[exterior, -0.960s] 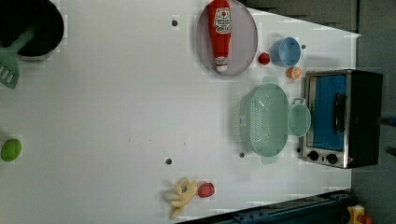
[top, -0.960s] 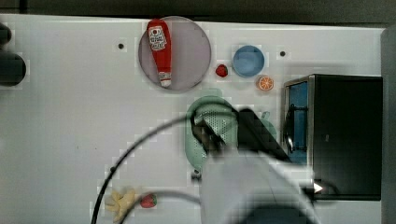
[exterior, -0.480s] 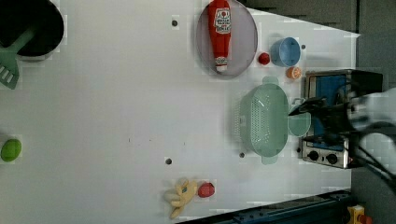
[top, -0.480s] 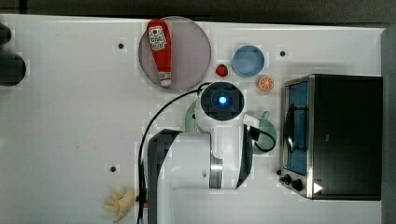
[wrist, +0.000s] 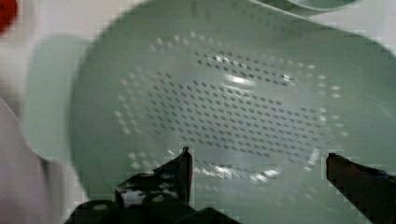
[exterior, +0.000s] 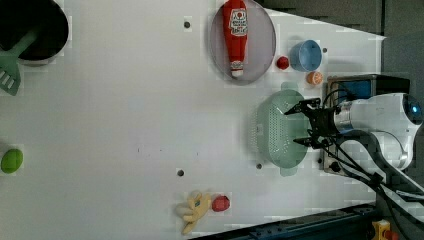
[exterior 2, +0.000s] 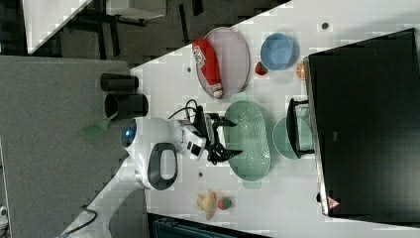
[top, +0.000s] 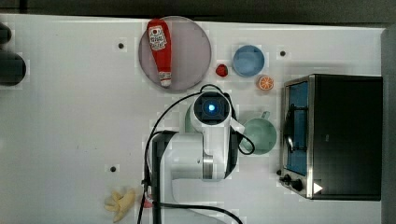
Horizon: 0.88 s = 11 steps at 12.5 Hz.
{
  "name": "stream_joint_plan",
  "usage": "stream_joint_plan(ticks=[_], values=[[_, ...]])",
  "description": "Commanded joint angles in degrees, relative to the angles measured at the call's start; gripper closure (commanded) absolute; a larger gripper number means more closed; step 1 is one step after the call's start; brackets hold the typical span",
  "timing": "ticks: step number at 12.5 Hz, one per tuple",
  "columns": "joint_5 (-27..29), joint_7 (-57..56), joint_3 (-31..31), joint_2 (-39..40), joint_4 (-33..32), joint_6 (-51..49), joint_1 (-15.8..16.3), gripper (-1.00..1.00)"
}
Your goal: Drag strainer right to left.
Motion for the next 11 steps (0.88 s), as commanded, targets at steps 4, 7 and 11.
stream_joint_plan(ticks=[4, 7, 11], values=[[0.06, 11.82, 2.42, 8.29, -3.62, 15.19, 0.93, -1.0], [0.06, 11.82, 2.53, 10.41, -3.76, 17.66, 1.72, -1.0], [0.21, 13.4, 2.54, 11.11, -3.87, 17.7, 3.21, -1.0]])
